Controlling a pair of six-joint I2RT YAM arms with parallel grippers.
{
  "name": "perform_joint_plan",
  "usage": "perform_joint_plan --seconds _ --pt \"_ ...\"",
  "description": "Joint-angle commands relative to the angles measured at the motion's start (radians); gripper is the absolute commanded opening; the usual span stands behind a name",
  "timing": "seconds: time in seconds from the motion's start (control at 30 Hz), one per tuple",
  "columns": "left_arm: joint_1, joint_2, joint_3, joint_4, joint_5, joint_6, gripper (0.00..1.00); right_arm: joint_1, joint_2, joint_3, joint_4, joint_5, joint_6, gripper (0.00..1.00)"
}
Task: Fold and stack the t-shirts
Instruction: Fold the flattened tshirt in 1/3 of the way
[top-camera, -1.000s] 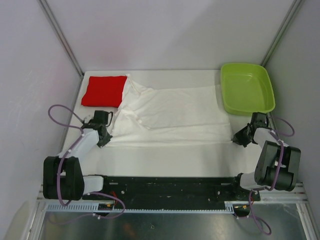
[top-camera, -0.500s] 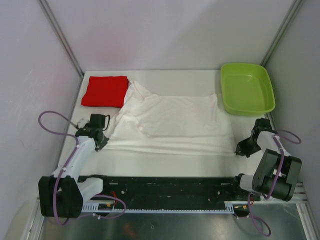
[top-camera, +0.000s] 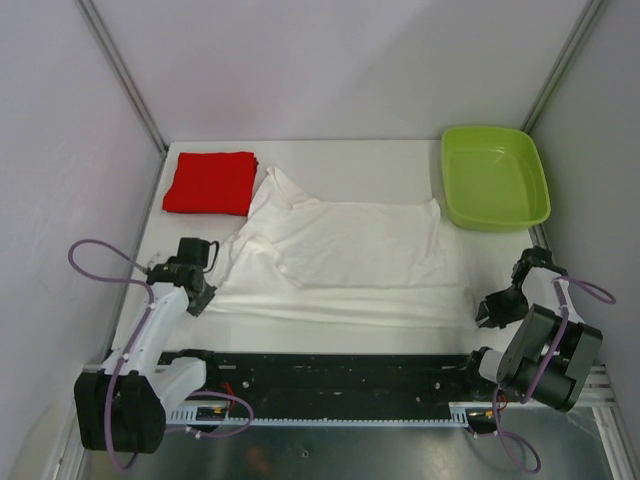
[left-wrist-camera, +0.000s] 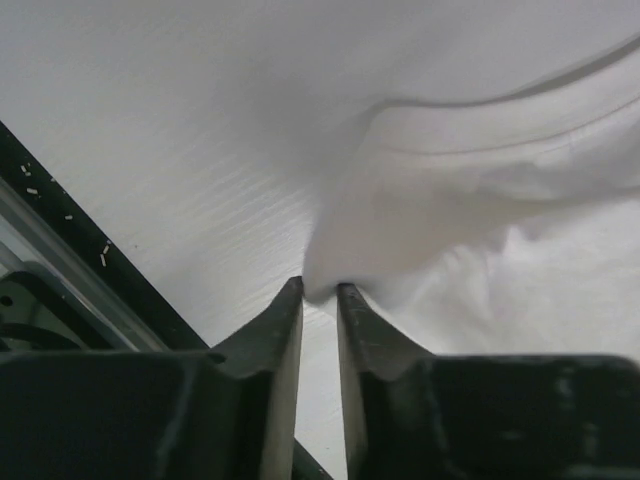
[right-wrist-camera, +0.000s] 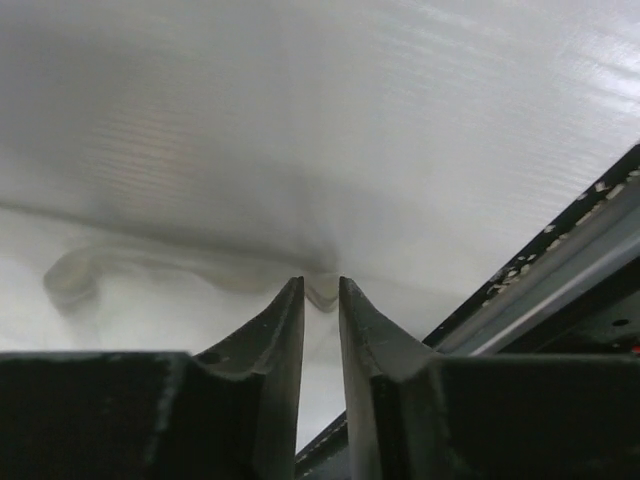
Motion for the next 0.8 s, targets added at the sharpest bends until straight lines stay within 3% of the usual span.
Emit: perform_joint_plan --seconds 0.0,0.07,0.13,0.23,0.4,0.53,0.77 --pt "0.008 -0.011 0.005 -0.037 -0.051 -0.054 0.35 -0.015 0.012 0.015 -0.012 0.062 -0.011 0.37" --pt "0.008 -0.015 0.015 -0.040 -0.051 -0.043 0.52 -0.014 0.001 0.019 -0.011 0.063 -0.015 0.53" --pt "0.008 -0.021 0.041 -0.042 -0.057 -0.021 0.65 -0.010 -0.012 0.029 -0.010 0.068 -0.022 0.61" --pt "0.007 -0.012 0.117 -0.036 -0.064 0.049 0.71 0.023 -0.031 0.056 -0.007 0.076 -0.021 0.64" --pt "-0.038 0.099 0.274 0.080 0.017 0.300 0.58 0.246 -0.058 0.155 0.044 0.127 -0.023 0.63" --pt "-0.124 0.220 0.374 0.182 0.097 0.456 0.49 0.493 -0.085 0.192 0.239 0.065 -0.055 0.61" --pt "-0.226 0.451 0.491 0.284 0.228 0.655 0.47 0.816 0.077 0.255 0.562 -0.016 -0.071 0.56"
